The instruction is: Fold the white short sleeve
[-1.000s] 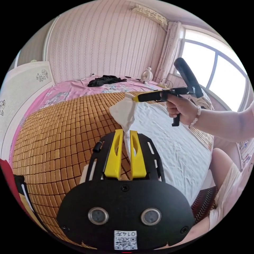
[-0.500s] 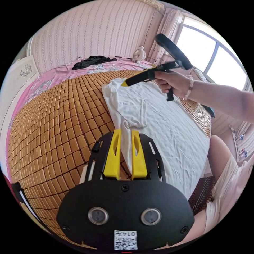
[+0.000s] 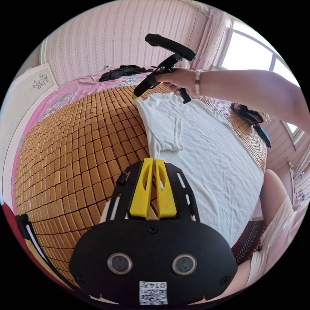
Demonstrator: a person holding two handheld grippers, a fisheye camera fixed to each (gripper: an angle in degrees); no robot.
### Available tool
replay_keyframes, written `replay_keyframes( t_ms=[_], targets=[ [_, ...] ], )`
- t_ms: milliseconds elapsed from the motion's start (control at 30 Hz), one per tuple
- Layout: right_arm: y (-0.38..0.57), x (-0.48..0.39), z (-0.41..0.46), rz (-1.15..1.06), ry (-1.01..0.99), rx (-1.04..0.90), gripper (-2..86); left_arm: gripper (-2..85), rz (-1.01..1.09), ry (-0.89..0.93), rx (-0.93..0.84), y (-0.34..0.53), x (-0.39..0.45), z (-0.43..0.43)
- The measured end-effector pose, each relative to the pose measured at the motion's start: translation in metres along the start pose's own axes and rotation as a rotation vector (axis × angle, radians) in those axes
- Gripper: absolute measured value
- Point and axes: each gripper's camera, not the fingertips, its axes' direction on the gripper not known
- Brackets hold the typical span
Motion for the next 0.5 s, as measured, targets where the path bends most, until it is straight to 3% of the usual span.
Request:
replay_keyframes(
  t_ms=[133, 267, 500],
  targets=[
    [0.001, -0.003, 0.006, 0.002, 0.051, -0.060, 5.1, 0.4, -0.047, 0.023, -0.038, -0.011, -0.008, 0.013],
    [0.035, 0.015, -0.035, 0.061, 0.177, 0.015, 7.5, 5.4, -0.061, 0.037, -0.037, -0.027, -0.009, 0.007],
    [0.252, 0.089, -0.120, 0.290, 0.241, 0.071, 8.1, 5.5, 0.015, -0.039, 0.053, -0.052, 0.013, -0.018]
  ],
)
